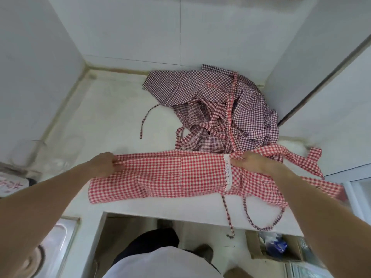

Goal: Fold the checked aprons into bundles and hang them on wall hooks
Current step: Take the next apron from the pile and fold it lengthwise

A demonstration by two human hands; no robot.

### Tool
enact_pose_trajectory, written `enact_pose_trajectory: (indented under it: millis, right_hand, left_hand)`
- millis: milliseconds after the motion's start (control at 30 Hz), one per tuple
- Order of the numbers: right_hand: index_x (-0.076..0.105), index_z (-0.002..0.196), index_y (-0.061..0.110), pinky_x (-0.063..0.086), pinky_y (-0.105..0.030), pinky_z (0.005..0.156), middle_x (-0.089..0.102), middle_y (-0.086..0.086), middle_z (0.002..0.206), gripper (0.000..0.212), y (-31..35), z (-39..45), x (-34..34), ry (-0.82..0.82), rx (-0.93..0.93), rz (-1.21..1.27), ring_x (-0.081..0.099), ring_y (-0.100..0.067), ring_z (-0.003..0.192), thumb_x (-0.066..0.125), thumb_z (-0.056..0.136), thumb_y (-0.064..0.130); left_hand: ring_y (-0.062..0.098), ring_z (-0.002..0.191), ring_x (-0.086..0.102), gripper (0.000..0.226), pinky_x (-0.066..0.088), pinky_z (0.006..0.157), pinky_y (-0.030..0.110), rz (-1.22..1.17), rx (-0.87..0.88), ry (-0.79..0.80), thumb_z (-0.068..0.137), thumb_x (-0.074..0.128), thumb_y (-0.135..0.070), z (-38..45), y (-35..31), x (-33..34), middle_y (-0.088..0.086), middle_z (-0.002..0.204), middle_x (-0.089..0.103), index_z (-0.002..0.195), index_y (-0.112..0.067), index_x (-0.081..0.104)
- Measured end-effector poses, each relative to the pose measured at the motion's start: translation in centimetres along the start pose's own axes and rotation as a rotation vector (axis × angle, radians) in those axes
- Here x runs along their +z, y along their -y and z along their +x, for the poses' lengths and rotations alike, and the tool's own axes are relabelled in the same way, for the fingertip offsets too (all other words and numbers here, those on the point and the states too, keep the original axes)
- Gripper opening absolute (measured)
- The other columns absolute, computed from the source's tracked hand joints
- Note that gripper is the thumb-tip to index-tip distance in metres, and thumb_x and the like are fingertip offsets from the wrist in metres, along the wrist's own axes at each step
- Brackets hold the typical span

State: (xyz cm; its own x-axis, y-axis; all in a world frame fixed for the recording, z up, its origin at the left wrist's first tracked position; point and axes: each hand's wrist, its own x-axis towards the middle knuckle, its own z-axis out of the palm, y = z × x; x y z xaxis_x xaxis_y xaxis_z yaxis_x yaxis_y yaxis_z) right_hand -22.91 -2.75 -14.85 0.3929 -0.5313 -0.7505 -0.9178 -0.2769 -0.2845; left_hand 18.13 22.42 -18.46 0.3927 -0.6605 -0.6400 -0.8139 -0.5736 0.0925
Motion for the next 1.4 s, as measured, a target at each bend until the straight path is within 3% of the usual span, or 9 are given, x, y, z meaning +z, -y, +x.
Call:
enact_pose_trajectory:
  millis: [300, 533, 700, 900, 1000, 1100, 1200, 1267, 1400]
  right_hand:
    - [0.050, 0.143, 0.014, 0.033, -0.043, 0.113, 0.048, -0.011, 0.148, 0.067, 0.5, 3.4, 0.0, -0.050, 0.144, -0.020, 0.047, -0.032, 0.133, 0.035, 0.098, 0.062]
    - [0.053, 0.134, 0.005, 0.037, -0.046, 0.111, 0.054, -0.020, 0.139, 0.086, 0.9, 5.3, 1.7, -0.136, 0.308, -0.057, 0.051, -0.038, 0.128, 0.037, 0.089, 0.076]
    - [0.036, 0.146, 0.003, 0.029, -0.048, 0.117, 0.039, -0.021, 0.152, 0.105, 1.6, 6.0, 2.3, -0.165, 0.408, -0.057, 0.037, -0.041, 0.140, 0.037, 0.081, 0.086]
    - [0.052, 0.133, 0.004, 0.042, -0.045, 0.104, 0.055, -0.019, 0.135, 0.085, 4.5, 4.3, 2.4, -0.320, 0.493, -0.224, 0.052, -0.037, 0.126, 0.043, 0.087, 0.075]
    - [0.049, 0.127, 0.007, 0.041, -0.053, 0.101, 0.051, -0.017, 0.127, 0.075, 6.6, 3.3, 4.5, -0.616, 0.343, -0.392, 0.050, -0.035, 0.120, 0.059, 0.081, 0.065]
    - [0.049, 0.120, 0.014, 0.042, -0.057, 0.100, 0.048, -0.012, 0.122, 0.057, 8.0, 3.3, 8.7, -0.820, -0.161, -0.320, 0.047, -0.032, 0.115, 0.059, 0.084, 0.058]
    - [0.043, 0.136, 0.025, 0.032, -0.061, 0.111, 0.037, -0.006, 0.144, 0.068, 9.1, 4.1, 12.0, -0.618, -0.304, -0.197, 0.032, -0.031, 0.136, 0.045, 0.086, 0.071]
    - [0.023, 0.152, 0.033, 0.004, -0.062, 0.118, 0.011, -0.004, 0.163, 0.086, 9.0, 4.9, 13.2, -0.461, -0.265, -0.280, 0.003, -0.036, 0.151, 0.037, 0.083, 0.082]
    - [-0.009, 0.155, 0.038, -0.017, -0.062, 0.114, -0.029, 0.001, 0.161, 0.107, 9.4, 5.4, 13.7, -0.278, -0.187, -0.367, -0.030, -0.033, 0.146, 0.036, 0.074, 0.091]
  left_hand:
    - [0.029, 0.111, 0.057, 0.031, 0.044, 0.096, 0.036, -0.100, -0.037, -0.144, 0.100, 0.052, -0.039, 4.4, 0.9, 0.5, 0.012, 0.117, 0.064, 0.103, -0.011, 0.065]
    - [0.030, 0.118, 0.052, 0.062, 0.045, 0.096, 0.044, -0.023, -0.286, -0.155, 0.083, 0.073, -0.051, 4.7, 0.3, -0.2, 0.011, 0.128, 0.055, 0.125, -0.011, 0.054]
    - [0.041, 0.131, 0.039, 0.078, 0.037, 0.103, 0.052, -0.530, -0.651, -0.304, 0.088, 0.066, -0.049, 4.2, -0.8, 0.4, 0.023, 0.141, 0.042, 0.141, 0.000, 0.033]
    - [0.041, 0.107, 0.062, 0.051, 0.046, 0.081, 0.037, -0.835, -0.619, -0.284, 0.099, 0.054, -0.035, 4.1, 0.2, 0.6, 0.027, 0.118, 0.064, 0.118, 0.011, 0.059]
    - [0.043, 0.115, 0.058, 0.049, 0.045, 0.091, 0.040, -0.827, -0.636, -0.297, 0.103, 0.044, -0.031, 4.1, 0.4, 0.3, 0.028, 0.126, 0.060, 0.124, 0.012, 0.056]
    - [0.043, 0.118, 0.056, 0.052, 0.044, 0.094, 0.040, -0.924, -0.610, -0.261, 0.103, 0.040, -0.031, 4.4, 0.3, -0.1, 0.027, 0.132, 0.057, 0.134, 0.010, 0.048]
    - [0.040, 0.119, 0.055, 0.062, 0.042, 0.101, 0.040, -1.024, -0.556, -0.194, 0.104, 0.032, -0.045, 4.7, 0.3, -0.5, 0.026, 0.132, 0.056, 0.136, 0.005, 0.050]
    - [0.039, 0.115, 0.058, 0.059, 0.043, 0.102, 0.041, -1.086, -0.550, -0.156, 0.102, 0.038, -0.047, 4.8, 0.8, -0.7, 0.023, 0.127, 0.060, 0.129, 0.003, 0.055]
    - [0.034, 0.091, 0.062, 0.032, 0.051, 0.086, 0.039, -1.051, -0.492, -0.174, 0.096, 0.057, -0.024, 5.0, 2.1, -0.7, 0.024, 0.112, 0.066, 0.104, 0.007, 0.062]
